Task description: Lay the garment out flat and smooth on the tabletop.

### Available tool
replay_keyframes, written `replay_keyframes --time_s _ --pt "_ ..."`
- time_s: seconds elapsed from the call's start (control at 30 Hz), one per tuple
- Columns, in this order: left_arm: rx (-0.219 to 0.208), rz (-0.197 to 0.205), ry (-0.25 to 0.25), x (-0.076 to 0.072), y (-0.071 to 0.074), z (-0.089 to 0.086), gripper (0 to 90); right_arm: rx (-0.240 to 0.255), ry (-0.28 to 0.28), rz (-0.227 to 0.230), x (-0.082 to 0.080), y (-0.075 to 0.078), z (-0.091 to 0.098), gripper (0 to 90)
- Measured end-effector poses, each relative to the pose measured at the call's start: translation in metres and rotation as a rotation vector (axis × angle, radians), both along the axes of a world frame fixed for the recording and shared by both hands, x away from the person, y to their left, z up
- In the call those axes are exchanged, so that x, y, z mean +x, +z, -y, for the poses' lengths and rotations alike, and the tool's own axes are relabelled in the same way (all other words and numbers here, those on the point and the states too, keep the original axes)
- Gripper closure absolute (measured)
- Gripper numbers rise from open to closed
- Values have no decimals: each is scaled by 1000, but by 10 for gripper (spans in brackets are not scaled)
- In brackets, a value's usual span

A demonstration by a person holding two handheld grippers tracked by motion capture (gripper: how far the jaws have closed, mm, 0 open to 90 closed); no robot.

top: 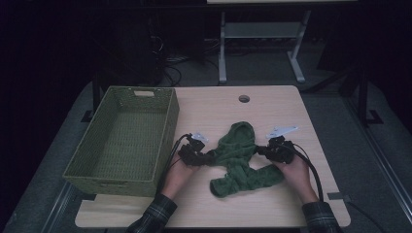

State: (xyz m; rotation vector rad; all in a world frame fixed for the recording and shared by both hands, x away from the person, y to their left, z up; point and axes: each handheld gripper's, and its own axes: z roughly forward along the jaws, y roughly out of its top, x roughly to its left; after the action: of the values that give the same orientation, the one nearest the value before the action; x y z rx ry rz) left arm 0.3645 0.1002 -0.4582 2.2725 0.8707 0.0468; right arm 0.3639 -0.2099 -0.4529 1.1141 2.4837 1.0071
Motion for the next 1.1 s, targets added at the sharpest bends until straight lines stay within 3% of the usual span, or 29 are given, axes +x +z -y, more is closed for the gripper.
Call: replay_keyframes --time_s 0.2,0.3,0.37,0.5,0.57,0.63,0.8,1.1 --pt "-14 41 25 -4 15 -4 675 0 -4 5 -2 5 3 733" --pt "-39 79 33 -7 31 -7 638 22 -12 27 -7 16 9 670" --pt "-56 104 29 -7 40 -7 610 64 -33 41 -9 31 17 661" --pt "-47 150 21 4 53 -1 590 81 -49 66 -4 43 19 661" --pt "-55 169 18 18 58 4 570 82 -60 74 9 48 15 655" --pt "-62 167 24 23 59 6 554 79 -65 60 14 48 13 654" --pt "-45 155 30 54 48 23 519 86 -107 25 47 39 3 624" --pt "-29 108 17 78 20 44 475 94 -141 -56 65 10 -5 588"
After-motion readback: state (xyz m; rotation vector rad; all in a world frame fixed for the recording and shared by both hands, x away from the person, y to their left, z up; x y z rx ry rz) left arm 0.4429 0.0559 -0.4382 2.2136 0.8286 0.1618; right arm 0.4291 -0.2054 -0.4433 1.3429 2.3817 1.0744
